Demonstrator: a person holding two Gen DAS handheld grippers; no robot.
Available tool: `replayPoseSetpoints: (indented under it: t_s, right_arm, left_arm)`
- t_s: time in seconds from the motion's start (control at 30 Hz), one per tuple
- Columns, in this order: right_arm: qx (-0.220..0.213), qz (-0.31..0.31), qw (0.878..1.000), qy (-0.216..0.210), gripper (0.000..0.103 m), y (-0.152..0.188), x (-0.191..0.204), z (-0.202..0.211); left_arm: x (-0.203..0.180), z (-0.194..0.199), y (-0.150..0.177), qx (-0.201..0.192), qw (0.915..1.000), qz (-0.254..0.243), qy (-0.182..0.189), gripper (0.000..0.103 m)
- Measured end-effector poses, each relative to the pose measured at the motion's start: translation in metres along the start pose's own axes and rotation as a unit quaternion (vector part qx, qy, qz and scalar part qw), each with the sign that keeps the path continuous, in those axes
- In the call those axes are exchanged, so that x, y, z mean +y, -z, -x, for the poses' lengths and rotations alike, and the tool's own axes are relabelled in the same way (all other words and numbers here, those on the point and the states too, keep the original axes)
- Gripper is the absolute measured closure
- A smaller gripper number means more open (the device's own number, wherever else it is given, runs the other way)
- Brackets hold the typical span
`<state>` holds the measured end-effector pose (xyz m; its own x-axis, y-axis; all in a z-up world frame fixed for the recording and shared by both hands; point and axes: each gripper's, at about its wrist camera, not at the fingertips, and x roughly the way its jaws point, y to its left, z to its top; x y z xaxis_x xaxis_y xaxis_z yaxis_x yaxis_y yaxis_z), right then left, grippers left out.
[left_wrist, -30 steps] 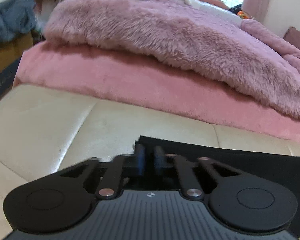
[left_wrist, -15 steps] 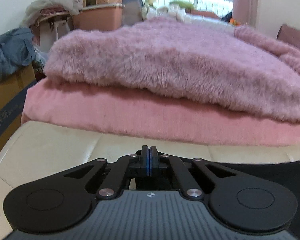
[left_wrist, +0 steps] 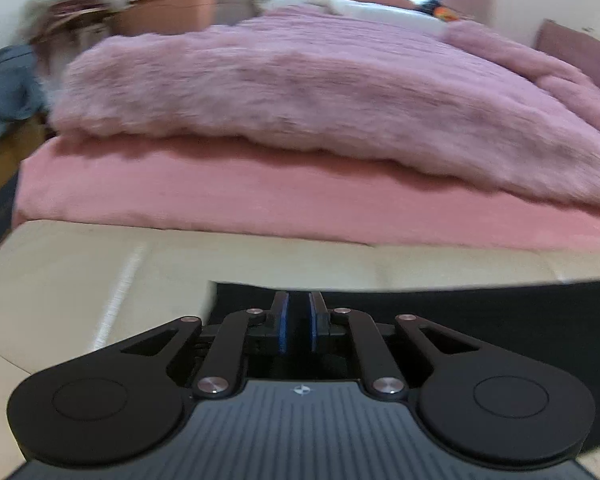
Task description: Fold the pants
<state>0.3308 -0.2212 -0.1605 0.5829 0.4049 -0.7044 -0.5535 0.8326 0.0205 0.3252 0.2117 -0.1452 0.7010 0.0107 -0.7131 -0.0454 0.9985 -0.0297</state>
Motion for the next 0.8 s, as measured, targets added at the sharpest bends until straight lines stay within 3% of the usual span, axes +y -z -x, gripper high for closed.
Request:
replayPoseSetpoints:
  t_s: [0.13,0.2,0.23,0.33,0.43,0.53,0.63,0.73,0.8]
  right_arm:
    - [0.006,-0.010,0.999,0.036,0.091,-0.021,-0.005,-0.022]
    - [0.009,-0.009,0.999,0.044,0.091,-0.027,-0.007,-0.027]
    - [0.009,-0.010,0.999,0.050,0.091,-0.029,-0.005,-0.025]
    - [-0.006,-0.028,0.999,0.041,0.091,-0.024,-0.002,-0.010]
    - [-0.009,-0.043,0.998,0.034,0.091,-0.010,0.006,0.006]
    - [-0.017,-0.056,0.998,0.035,0.091,0.006,0.012,0.024]
    - [-0.015,-0.069,0.996,0.045,0.090,0.023,0.013,0.038]
    - [-0.012,-0.090,0.995,0.051,0.090,0.037,0.009,0.051]
    - [-0.010,-0.099,0.993,0.058,0.090,0.045,0.006,0.056]
  left_arm:
    - [-0.003,0.007,0.013,0.006,0.9995,0.028,0.011,0.092]
    - [0.004,0.016,0.022,0.007,0.9973,0.074,0.001,0.091]
    - [0.010,0.022,0.027,0.005,0.9943,0.107,-0.002,0.084]
    - [0.029,0.040,0.046,0.003,0.9756,0.219,-0.018,0.068]
    - [0.051,0.045,0.067,-0.001,0.9446,0.328,-0.010,0.063]
    - [0.067,0.043,0.075,-0.026,0.9193,0.392,0.024,0.053]
    - [0.077,0.035,0.080,-0.042,0.8979,0.435,0.050,0.053]
    - [0.078,0.028,0.084,-0.057,0.8838,0.460,0.063,0.053]
    - [0.075,0.022,0.082,-0.064,0.8858,0.456,0.056,0.059]
